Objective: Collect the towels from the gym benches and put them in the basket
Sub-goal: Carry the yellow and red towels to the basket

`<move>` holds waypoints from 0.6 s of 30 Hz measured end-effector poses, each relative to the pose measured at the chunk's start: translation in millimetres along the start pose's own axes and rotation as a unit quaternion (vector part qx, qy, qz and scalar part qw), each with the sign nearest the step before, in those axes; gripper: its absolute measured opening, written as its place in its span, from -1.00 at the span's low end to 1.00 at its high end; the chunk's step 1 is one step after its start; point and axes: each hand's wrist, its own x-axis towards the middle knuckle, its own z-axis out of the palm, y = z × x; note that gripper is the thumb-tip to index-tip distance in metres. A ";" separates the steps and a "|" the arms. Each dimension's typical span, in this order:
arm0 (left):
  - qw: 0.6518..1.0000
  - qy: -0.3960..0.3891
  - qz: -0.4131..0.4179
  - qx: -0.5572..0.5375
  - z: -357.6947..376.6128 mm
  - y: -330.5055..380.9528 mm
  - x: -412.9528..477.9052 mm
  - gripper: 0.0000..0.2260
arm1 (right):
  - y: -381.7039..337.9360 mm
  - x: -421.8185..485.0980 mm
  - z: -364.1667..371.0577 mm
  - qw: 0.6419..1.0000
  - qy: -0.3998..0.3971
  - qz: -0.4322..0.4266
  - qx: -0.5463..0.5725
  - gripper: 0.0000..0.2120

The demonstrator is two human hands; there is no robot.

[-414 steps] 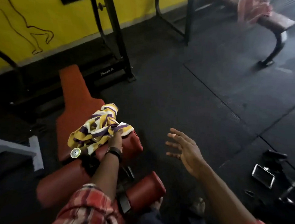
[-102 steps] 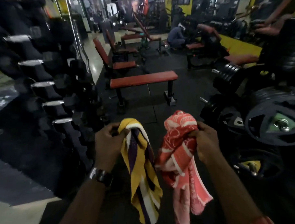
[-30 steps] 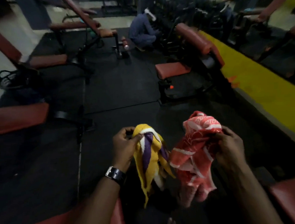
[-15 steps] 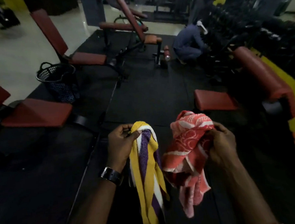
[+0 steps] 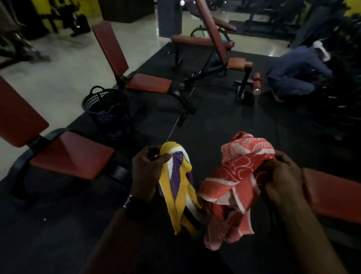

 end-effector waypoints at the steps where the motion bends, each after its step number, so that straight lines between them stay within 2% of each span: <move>1: 1.000 0.011 -0.003 -0.007 7.1 -1.3 26.3 -0.83 | -1.4 25.4 18.8 1.000 -0.009 0.009 0.000 -0.67; 8: 0.993 0.107 -0.032 -0.037 43.0 9.6 195.7 -0.81 | -21.8 199.4 169.8 0.991 -0.113 0.069 -0.014 -0.62; 13: 0.972 0.198 -0.048 -0.120 47.4 18.7 303.5 -0.83 | -21.5 286.1 277.8 0.984 -0.158 0.080 -0.035 -0.62; 18: 0.953 0.238 -0.041 -0.181 47.2 18.2 419.4 -0.81 | -12.8 358.7 380.8 0.966 -0.237 0.077 -0.071 -0.65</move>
